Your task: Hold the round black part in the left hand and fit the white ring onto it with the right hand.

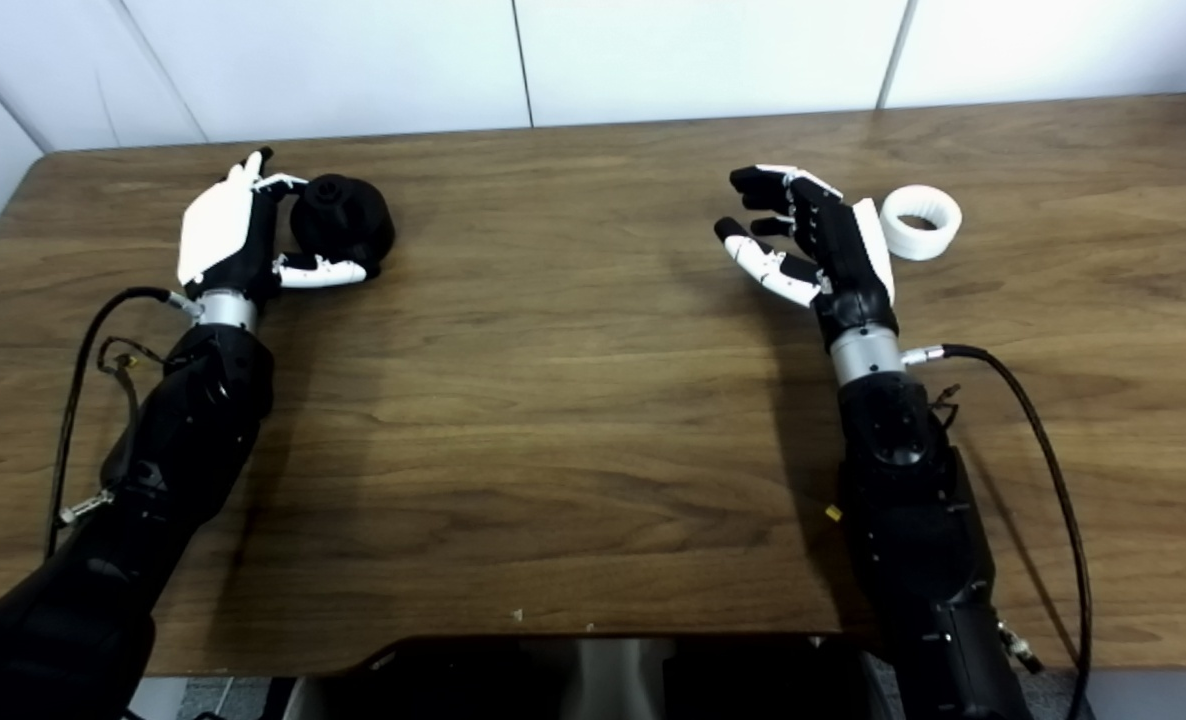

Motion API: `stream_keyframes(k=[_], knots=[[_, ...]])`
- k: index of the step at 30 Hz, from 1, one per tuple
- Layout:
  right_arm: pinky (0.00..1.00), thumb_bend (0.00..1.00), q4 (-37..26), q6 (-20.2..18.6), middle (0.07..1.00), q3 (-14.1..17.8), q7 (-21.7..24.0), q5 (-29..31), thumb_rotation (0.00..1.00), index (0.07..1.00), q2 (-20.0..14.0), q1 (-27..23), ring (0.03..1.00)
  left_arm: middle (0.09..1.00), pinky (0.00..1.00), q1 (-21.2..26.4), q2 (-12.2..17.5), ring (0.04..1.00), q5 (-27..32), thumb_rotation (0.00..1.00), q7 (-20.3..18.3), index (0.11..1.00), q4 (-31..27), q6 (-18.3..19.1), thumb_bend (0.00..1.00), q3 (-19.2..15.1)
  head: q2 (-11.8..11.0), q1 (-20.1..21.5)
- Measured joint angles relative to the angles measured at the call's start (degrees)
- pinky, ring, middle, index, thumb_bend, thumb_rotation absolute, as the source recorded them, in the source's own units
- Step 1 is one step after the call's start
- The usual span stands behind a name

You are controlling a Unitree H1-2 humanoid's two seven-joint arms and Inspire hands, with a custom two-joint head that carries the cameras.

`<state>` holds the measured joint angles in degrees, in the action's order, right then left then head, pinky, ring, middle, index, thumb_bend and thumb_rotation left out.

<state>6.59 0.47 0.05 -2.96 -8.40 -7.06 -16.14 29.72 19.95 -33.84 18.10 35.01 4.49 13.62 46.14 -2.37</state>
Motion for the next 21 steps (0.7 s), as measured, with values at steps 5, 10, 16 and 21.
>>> stream_keyframes(k=[5,10,16,21], knots=[[0.68,0.5,-0.1,0.0,0.739,0.1,-0.1,-0.1,0.21,0.675,0.0,0.1,0.754,1.0,1.0,-0.8,-0.5,1.0,0.8,0.34,-0.9,0.642,-1.4,-0.7,0.98,0.4,-0.1,0.0],[0.66,0.51,-0.1,-0.1,0.738,0.3,-0.1,0.0,0.21,0.672,0.0,0.1,0.743,1.0,1.0,-1.3,-1.4,1.0,1.0,0.35,-1.3,0.65,-2.2,-0.9,0.97,1.0,0.1,0.1],[0.66,0.51,-0.3,-0.1,0.731,0.4,-0.1,-0.1,0.22,0.667,0.0,0.1,0.734,1.0,1.0,-1.6,-2.7,1.0,1.3,0.35,-2.3,0.643,-3.2,-2.2,0.98,2.0,0.1,0.1],[0.65,0.51,-0.3,-0.1,0.728,0.5,-0.3,-0.6,0.23,0.668,0.0,0.1,0.727,1.0,1.0,-2.5,-3.7,1.0,2.6,0.33,-3.7,0.644,-4.7,-3.2,0.97,2.7,0.0,0.1]])
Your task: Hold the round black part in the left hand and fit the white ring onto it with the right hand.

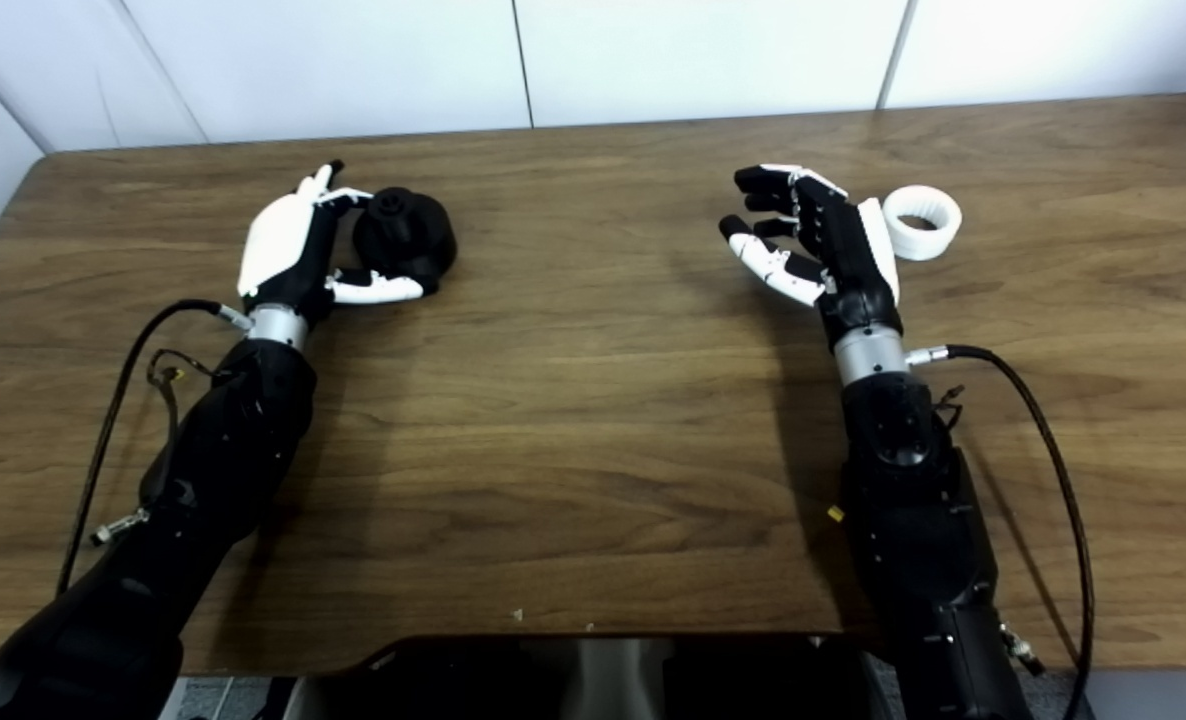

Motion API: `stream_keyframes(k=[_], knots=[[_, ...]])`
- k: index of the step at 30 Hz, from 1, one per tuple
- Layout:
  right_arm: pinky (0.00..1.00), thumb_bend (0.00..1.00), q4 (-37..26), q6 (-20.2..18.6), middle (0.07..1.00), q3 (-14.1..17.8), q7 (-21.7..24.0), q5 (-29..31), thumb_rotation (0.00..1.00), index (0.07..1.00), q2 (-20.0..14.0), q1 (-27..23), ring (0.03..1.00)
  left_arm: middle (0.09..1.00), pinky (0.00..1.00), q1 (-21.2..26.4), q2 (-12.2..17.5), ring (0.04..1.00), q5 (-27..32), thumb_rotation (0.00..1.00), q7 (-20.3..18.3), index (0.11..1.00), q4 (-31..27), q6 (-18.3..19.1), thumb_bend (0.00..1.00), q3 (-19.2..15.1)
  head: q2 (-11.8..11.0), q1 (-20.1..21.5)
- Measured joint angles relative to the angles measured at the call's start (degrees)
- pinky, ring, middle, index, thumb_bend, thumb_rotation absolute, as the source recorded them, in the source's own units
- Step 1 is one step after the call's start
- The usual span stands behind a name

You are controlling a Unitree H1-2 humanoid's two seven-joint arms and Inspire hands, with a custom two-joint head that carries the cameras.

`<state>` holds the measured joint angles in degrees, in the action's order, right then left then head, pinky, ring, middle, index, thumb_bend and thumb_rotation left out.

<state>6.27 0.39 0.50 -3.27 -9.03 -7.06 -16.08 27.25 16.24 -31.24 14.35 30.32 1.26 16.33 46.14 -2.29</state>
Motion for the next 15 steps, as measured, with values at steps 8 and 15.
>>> stream_keyframes(k=[8,15], knots=[[0.65,0.51,0.0,0.0,0.723,0.1,-0.1,-0.3,0.24,0.666,0.0,-0.1,0.723,1.0,1.0,-1.5,-1.8,1.0,0.2,0.33,-2.5,0.636,-3.4,-1.8,0.97,1.9,0.1,0.1],[0.66,0.5,-0.8,-0.8,0.725,0.1,-0.2,-0.7,0.24,0.67,0.0,-0.2,0.723,1.0,1.0,-2.7,-2.5,1.0,0.1,0.35,-4.6,0.636,-6.2,-2.4,0.98,3.3,0.1,0.3]])
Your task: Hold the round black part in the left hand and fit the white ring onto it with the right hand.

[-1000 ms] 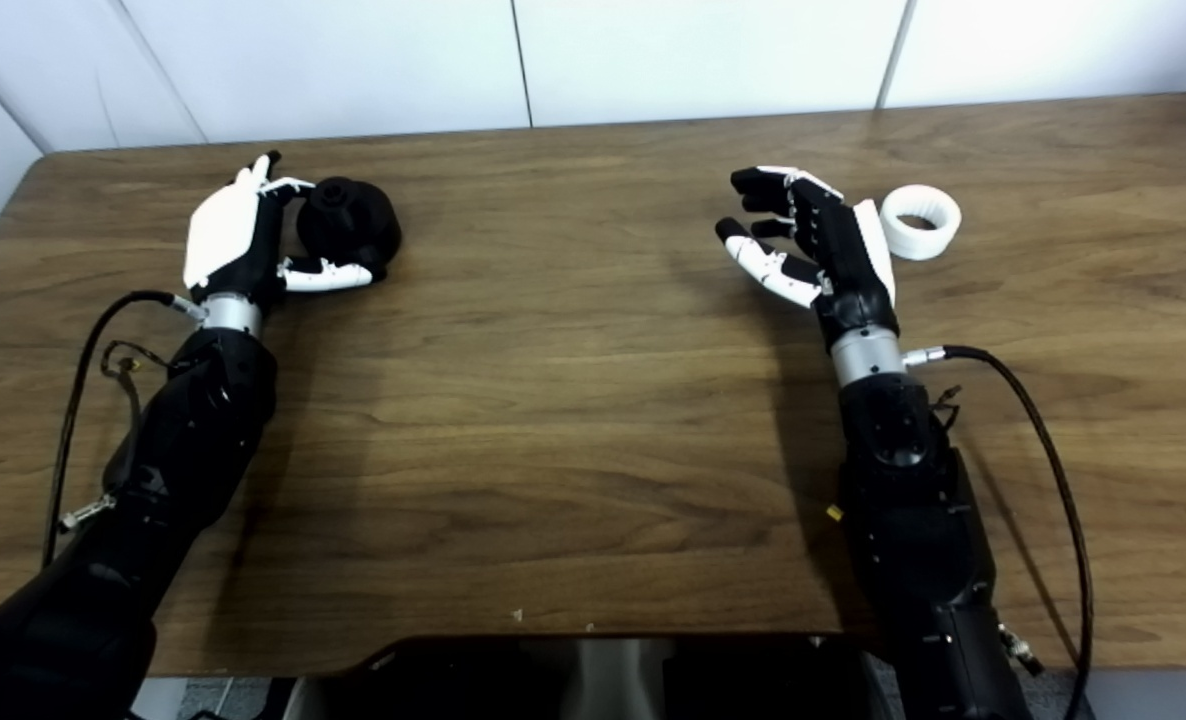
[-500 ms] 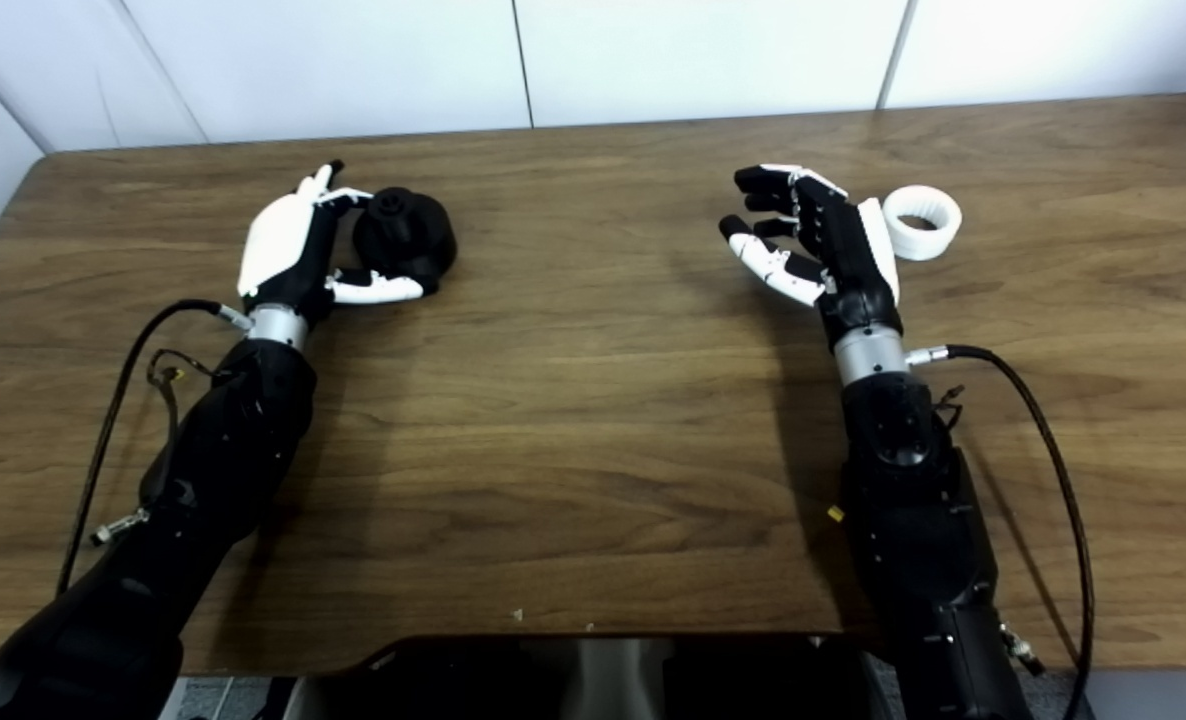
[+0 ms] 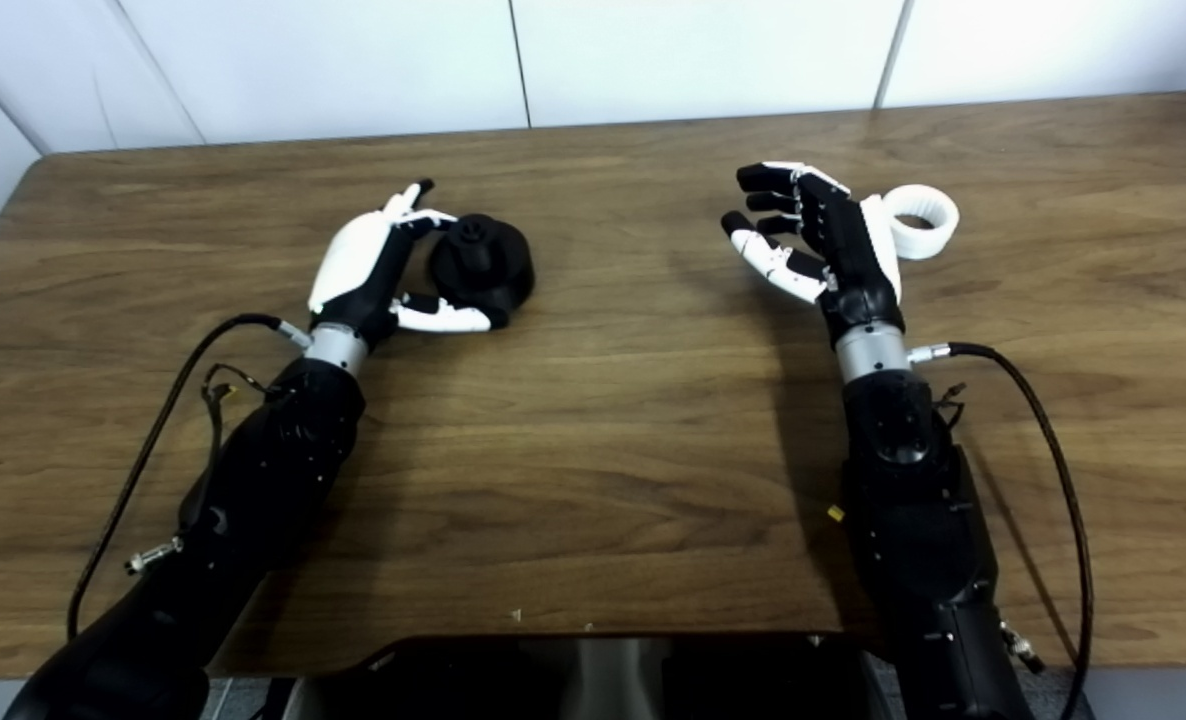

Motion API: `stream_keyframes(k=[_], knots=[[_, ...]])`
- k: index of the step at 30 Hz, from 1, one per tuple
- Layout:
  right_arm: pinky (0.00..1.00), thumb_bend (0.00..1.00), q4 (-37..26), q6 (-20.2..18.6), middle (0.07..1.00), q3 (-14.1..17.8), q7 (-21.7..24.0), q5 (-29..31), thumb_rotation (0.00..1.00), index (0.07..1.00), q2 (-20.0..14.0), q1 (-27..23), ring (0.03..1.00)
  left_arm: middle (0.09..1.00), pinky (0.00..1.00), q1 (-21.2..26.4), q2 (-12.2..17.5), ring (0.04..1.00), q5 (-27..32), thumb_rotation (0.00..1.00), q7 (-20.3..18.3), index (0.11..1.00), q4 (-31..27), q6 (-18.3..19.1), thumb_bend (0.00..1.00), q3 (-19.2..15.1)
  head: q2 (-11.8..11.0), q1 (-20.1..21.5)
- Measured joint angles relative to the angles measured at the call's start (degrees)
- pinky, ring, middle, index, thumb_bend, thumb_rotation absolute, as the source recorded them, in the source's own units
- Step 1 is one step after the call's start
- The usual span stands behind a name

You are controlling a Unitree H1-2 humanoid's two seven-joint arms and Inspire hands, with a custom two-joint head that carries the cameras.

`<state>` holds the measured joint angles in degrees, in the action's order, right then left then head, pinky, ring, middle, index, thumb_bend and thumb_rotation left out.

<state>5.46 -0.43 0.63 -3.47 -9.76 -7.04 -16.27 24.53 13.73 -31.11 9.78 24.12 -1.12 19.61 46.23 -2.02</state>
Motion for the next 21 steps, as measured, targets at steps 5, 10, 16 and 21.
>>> stream_keyframes(k=[5,10,16,21], knots=[[0.67,0.5,-0.8,-0.8,0.725,0.2,0.0,0.0,0.25,0.671,0.0,-0.1,0.724,1.0,1.0,-0.9,-0.1,1.0,-0.3,0.38,-1.8,0.635,-2.6,-0.3,1.0,1.3,0.0,0.1],[0.66,0.5,-0.8,-1.0,0.72,0.3,0.0,0.0,0.24,0.668,0.0,-0.1,0.719,1.0,1.0,-2.7,-0.5,1.0,-0.5,0.37,-3.4,0.634,-5.4,-1.0,1.0,2.8,0.0,0.2],[0.64,0.5,-0.8,-1.1,0.714,0.5,0.0,0.0,0.22,0.666,0.0,-0.1,0.697,1.0,1.0,-4.4,-1.4,1.0,-0.7,0.4,-5.4,0.63,-8.4,-1.9,1.0,4.2,-0.2,0.2],[0.65,0.49,-0.8,-1.1,0.716,0.8,-0.1,0.3,0.21,0.665,0.0,-0.1,0.706,1.0,1.0,-5.6,-1.7,1.0,-2.0,0.39,-6.4,0.63,-10.3,-2.2,1.0,5.2,-0.2,0.2]])
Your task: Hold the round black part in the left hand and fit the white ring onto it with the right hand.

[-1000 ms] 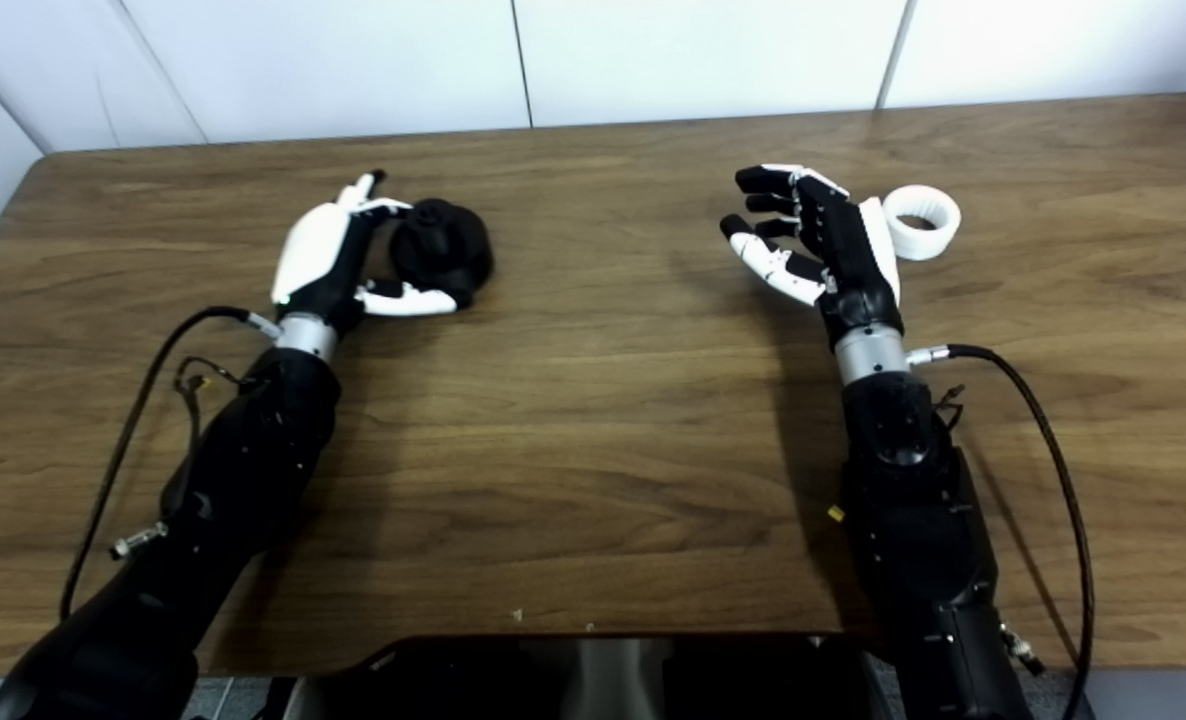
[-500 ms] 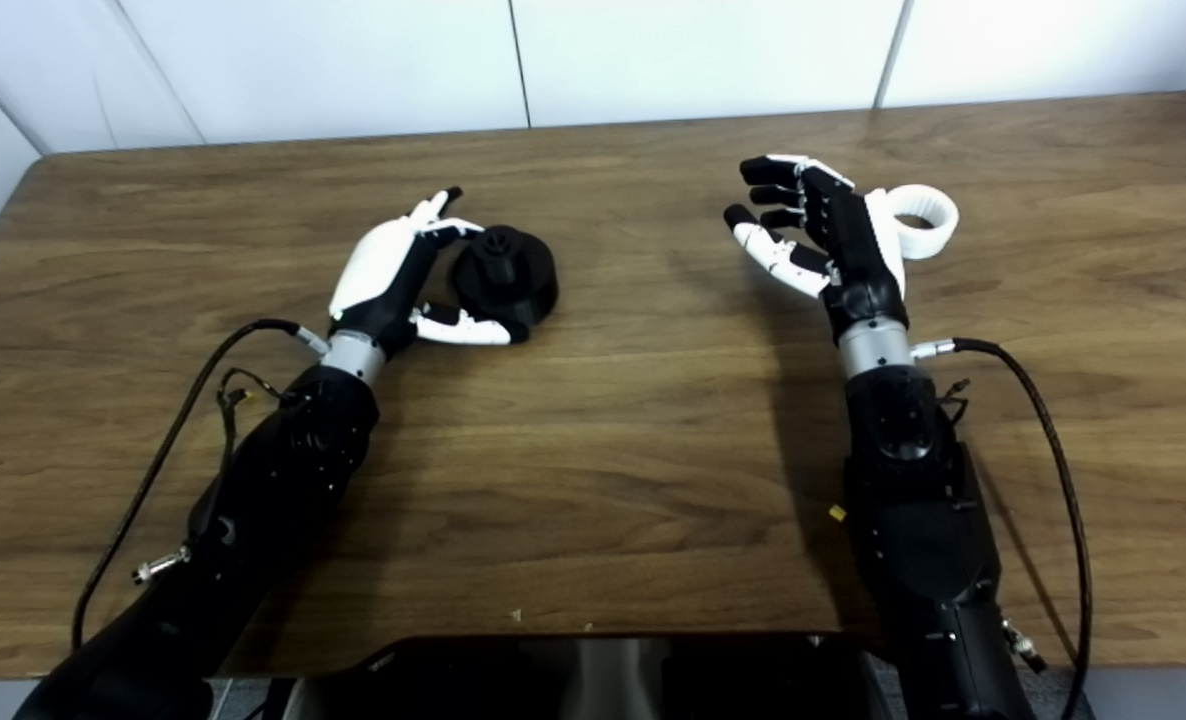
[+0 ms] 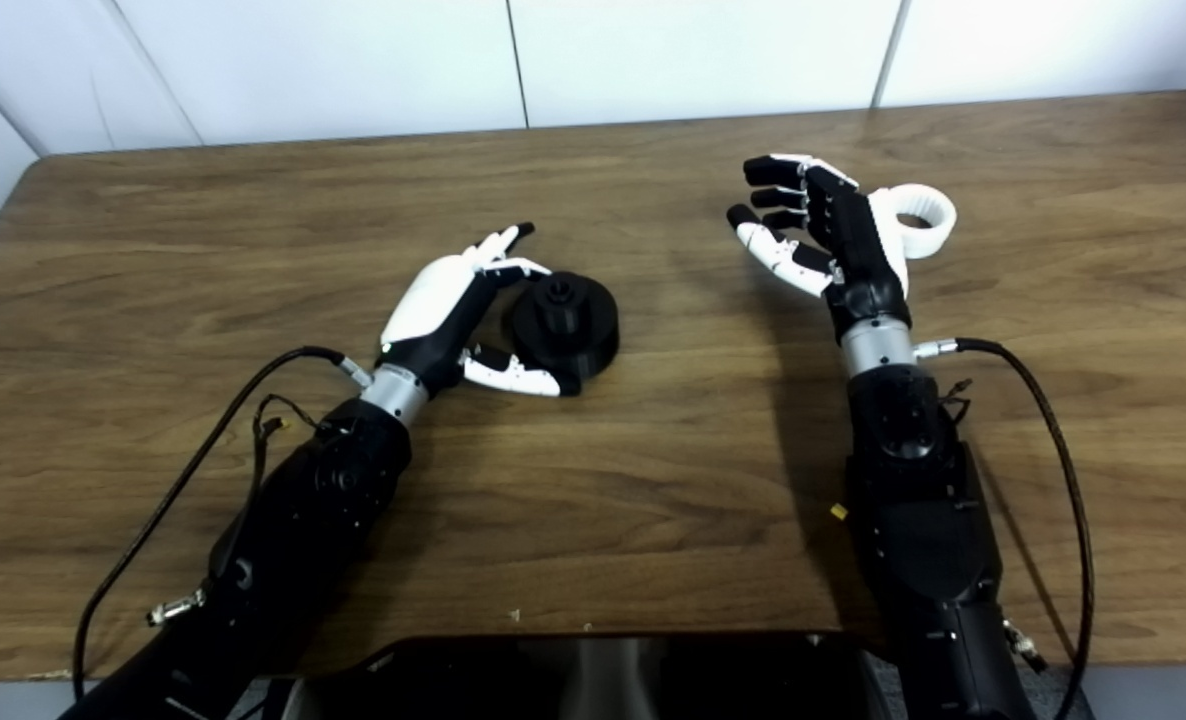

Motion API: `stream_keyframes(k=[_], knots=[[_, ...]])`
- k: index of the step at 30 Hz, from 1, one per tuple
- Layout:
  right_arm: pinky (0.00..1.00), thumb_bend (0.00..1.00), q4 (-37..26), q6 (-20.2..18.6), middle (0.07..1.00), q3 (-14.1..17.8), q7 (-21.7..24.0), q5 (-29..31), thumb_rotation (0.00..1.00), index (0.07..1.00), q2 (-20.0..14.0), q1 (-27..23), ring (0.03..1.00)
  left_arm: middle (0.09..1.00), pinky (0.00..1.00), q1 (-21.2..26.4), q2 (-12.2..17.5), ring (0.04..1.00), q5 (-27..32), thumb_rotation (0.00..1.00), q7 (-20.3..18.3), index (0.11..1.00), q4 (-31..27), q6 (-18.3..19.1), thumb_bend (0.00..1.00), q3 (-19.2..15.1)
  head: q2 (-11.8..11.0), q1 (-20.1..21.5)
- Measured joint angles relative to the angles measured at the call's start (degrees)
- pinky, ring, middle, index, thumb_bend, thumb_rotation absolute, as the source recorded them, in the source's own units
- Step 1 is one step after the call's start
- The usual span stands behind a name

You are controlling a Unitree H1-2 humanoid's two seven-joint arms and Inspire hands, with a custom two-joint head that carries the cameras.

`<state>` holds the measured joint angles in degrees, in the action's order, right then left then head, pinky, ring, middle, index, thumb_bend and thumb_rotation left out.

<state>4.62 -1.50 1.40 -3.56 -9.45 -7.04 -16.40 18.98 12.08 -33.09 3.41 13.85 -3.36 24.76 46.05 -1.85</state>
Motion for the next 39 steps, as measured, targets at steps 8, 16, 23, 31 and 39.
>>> stream_keyframes(k=[8,16,23,31,39], knots=[[0.65,0.51,0.0,0.0,0.716,0.1,0.0,0.1,0.22,0.663,0.0,0.0,0.708,1.0,1.0,-2.3,-0.6,1.0,-0.5,0.39,-2.1,0.619,-3.1,-1.3,1.0,1.1,0.2,0.2],[0.65,0.51,0.0,0.0,0.711,0.3,0.0,0.1,0.23,0.661,0.0,0.0,0.705,1.0,1.0,-3.9,-1.4,1.0,-0.5,0.36,-3.1,0.627,-4.6,-2.4,1.0,2.1,0.1,0.2],[0.65,0.51,0.0,0.0,0.708,0.4,-0.1,0.1,0.22,0.659,0.0,0.0,0.694,1.0,1.0,-4.0,-1.4,1.0,-0.8,0.34,-3.2,0.63,-4.7,-2.6,1.0,2.3,0.4,0.2],[0.64,0.51,0.0,0.0,0.705,0.5,-0.1,0.3,0.22,0.657,0.0,0.0,0.694,1.0,1.0,-4.0,-1.4,1.0,-0.8,0.34,-3.2,0.638,-4.7,-2.7,1.0,2.3,0.3,0.8],[0.65,0.5,-0.1,-0.1,0.719,-0.2,-0.5,-0.8,0.23,0.67,0.2,0.0,0.716,1.0,1.0,-4.1,-1.2,1.0,-0.8,0.35,-3.3,0.644,-4.7,-3.1,1.0,2.1,-1.3,8.7]])
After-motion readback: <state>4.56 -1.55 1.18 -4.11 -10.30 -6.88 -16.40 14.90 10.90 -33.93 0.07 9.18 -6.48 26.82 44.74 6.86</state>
